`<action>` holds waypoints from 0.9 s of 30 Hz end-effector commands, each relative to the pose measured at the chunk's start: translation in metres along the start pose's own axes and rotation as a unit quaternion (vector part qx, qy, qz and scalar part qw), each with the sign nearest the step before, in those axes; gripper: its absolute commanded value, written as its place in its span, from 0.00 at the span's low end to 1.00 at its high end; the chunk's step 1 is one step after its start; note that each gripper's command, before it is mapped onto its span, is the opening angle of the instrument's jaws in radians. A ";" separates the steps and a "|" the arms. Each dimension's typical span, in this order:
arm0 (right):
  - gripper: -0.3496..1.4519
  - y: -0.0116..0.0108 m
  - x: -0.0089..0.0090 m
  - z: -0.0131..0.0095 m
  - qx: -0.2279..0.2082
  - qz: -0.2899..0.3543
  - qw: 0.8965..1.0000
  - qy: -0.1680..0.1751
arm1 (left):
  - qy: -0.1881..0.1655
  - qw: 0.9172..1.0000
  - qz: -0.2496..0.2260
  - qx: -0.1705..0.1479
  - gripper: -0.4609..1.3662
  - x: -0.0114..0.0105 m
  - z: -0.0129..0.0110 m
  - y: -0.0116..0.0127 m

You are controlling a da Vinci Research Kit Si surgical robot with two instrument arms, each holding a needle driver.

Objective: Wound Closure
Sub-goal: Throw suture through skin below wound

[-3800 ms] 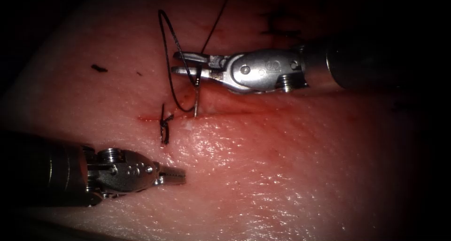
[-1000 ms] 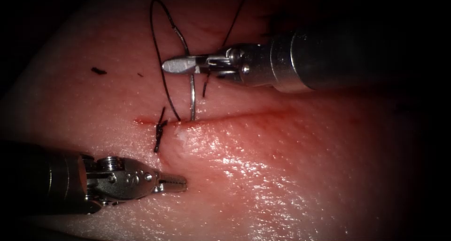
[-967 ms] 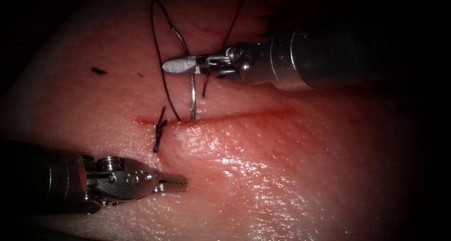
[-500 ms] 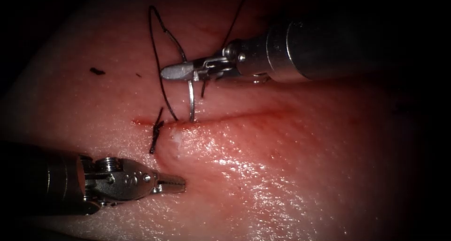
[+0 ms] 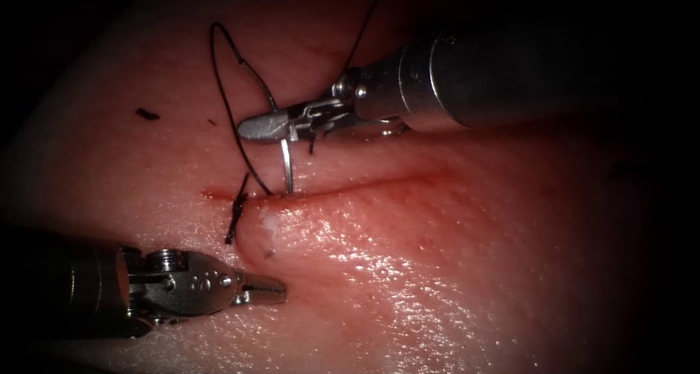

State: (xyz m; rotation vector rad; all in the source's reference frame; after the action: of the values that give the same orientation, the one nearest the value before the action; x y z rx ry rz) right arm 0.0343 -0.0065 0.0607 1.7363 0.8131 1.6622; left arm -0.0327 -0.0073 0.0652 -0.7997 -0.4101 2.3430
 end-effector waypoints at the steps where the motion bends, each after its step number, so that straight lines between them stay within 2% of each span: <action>1: 0.00 0.0000 -0.0001 0.0001 -0.002 0.004 1.000 -0.004 | 0.000 1.000 -0.002 -0.003 0.06 0.0000 0.0000 0.0000; 6: 0.00 0.0002 -0.0015 0.0006 0.004 0.039 0.999 -0.015 | 0.000 1.000 -0.001 -0.003 0.06 0.0000 0.0000 -0.0001; 16: 0.00 0.0007 -0.0052 0.0011 0.009 0.056 0.998 -0.034 | 0.000 1.000 0.003 -0.004 0.06 -0.0003 0.0000 -0.0009; 27: 0.00 0.0010 -0.0093 0.0002 0.006 0.056 0.998 -0.032 | 0.000 1.000 0.004 -0.005 0.06 -0.0003 0.0001 -0.0013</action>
State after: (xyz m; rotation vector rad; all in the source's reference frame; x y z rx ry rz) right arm 0.0342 -0.0147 0.0552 1.8688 0.7120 1.6716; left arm -0.0320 -0.0065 0.0660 -0.8049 -0.4118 2.3496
